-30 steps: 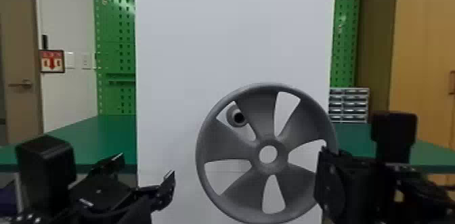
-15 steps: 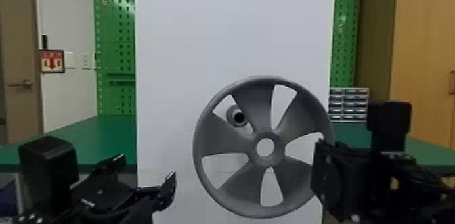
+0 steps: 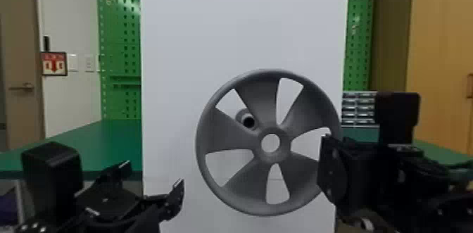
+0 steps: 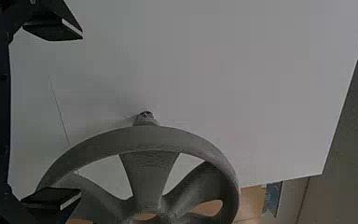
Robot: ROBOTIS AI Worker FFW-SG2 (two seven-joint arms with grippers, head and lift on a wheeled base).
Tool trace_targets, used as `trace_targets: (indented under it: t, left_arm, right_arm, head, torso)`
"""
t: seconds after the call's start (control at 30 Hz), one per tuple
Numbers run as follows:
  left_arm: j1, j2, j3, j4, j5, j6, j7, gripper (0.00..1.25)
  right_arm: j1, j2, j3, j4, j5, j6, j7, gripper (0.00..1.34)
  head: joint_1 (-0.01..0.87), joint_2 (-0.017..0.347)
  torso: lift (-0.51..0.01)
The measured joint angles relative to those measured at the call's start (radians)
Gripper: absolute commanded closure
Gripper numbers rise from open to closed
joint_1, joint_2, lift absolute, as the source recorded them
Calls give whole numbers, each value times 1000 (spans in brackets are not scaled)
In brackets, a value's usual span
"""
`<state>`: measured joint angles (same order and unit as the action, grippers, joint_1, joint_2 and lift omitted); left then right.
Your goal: Hold the wheel and insert it
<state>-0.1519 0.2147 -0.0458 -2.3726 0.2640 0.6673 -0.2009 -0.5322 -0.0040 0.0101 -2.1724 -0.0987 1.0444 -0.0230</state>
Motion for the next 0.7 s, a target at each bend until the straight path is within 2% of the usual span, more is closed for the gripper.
trace_targets:
  t: [0.7]
  left_arm:
    - [-1,5,-5,4,0,0,0,101]
  right_arm:
    - [-48,4,42,41,17,-9,0,1214]
  head:
    - [97,15]
  torso:
    - [-442]
